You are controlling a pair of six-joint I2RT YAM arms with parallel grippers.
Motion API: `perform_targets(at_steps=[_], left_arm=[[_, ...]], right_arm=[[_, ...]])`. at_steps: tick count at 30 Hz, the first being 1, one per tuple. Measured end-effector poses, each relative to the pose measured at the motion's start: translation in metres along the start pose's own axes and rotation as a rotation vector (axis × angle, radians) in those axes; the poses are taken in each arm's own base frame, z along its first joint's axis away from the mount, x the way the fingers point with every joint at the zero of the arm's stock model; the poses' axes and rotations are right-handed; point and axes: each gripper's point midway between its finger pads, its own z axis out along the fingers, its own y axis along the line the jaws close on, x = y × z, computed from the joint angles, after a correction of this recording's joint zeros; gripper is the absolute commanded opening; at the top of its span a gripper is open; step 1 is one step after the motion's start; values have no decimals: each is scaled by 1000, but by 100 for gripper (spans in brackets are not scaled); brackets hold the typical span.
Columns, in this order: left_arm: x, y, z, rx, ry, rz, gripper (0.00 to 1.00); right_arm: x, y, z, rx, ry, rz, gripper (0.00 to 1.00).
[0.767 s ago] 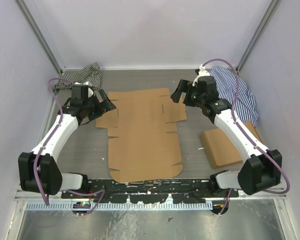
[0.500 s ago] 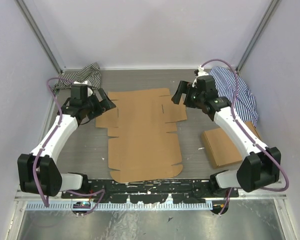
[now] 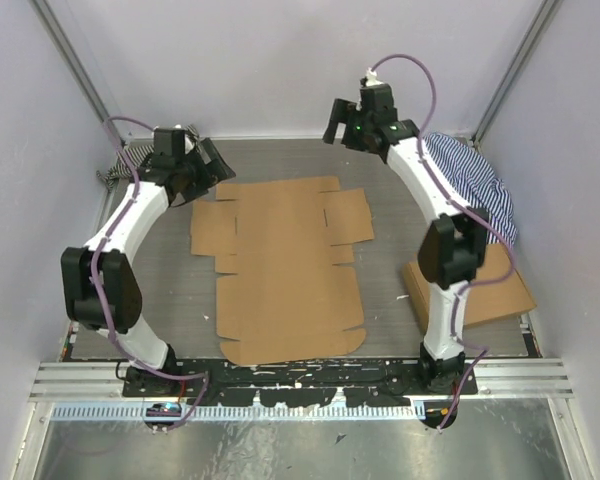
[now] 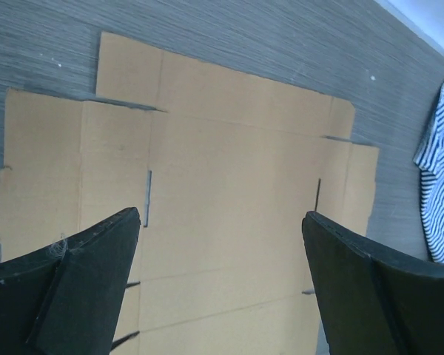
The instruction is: Fold the paper box
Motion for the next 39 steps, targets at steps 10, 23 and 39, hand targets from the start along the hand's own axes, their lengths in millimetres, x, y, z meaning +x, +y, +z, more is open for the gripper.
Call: perform_targets(at_steps=[10,23,39], left_arm=[[5,51,74,-151,84,-34,100],[-17,77,130,-247,96,6,95],[-15,97,160,-287,116,72,83]], right_arm=[[74,-50,120,74,197,29,100],[94,-55,129,23,245,13,100],[123,-55,115,-14,321,17,100]])
